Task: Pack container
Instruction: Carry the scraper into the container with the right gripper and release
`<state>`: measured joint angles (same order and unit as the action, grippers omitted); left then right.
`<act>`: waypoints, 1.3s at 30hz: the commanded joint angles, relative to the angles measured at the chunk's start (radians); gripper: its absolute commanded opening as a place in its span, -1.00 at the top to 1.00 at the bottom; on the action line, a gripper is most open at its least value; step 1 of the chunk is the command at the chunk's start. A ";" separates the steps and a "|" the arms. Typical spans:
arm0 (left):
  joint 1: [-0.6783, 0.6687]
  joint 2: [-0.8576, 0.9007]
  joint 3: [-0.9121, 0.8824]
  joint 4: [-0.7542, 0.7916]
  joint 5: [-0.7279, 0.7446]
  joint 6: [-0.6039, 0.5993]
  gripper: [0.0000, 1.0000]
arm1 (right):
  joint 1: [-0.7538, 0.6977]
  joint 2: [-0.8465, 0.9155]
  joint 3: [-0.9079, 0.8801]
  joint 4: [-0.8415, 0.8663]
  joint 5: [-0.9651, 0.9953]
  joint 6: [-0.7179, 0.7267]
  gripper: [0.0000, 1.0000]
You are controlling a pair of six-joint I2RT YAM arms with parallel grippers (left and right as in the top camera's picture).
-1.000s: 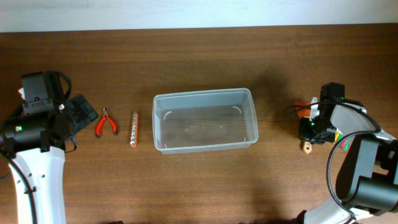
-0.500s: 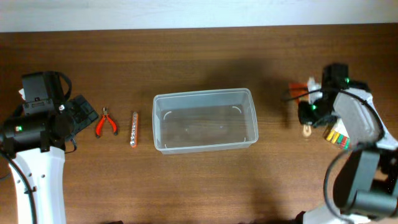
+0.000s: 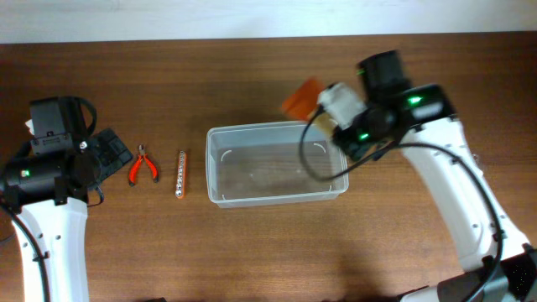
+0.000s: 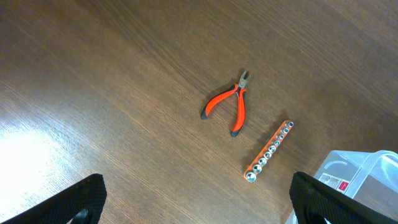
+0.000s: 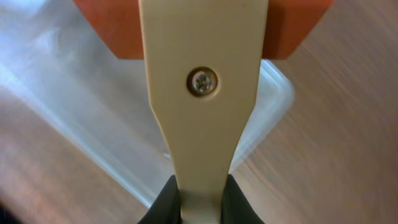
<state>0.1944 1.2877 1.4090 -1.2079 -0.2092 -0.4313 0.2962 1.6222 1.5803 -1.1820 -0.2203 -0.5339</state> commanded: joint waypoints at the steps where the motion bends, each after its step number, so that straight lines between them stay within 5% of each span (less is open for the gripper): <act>1: 0.005 0.004 -0.008 -0.001 0.003 -0.009 -0.93 | 0.073 0.001 -0.002 0.000 -0.031 -0.142 0.92; 28: 0.005 0.004 -0.008 0.000 0.003 -0.009 -0.93 | 0.129 0.431 -0.034 0.134 -0.031 -0.195 0.83; 39: 0.005 0.004 -0.008 0.000 0.003 -0.009 -0.93 | 0.129 0.466 -0.034 0.154 -0.031 -0.195 0.78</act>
<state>0.1944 1.2877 1.4090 -1.2079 -0.2092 -0.4313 0.4198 2.0911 1.5517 -1.0367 -0.2379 -0.7265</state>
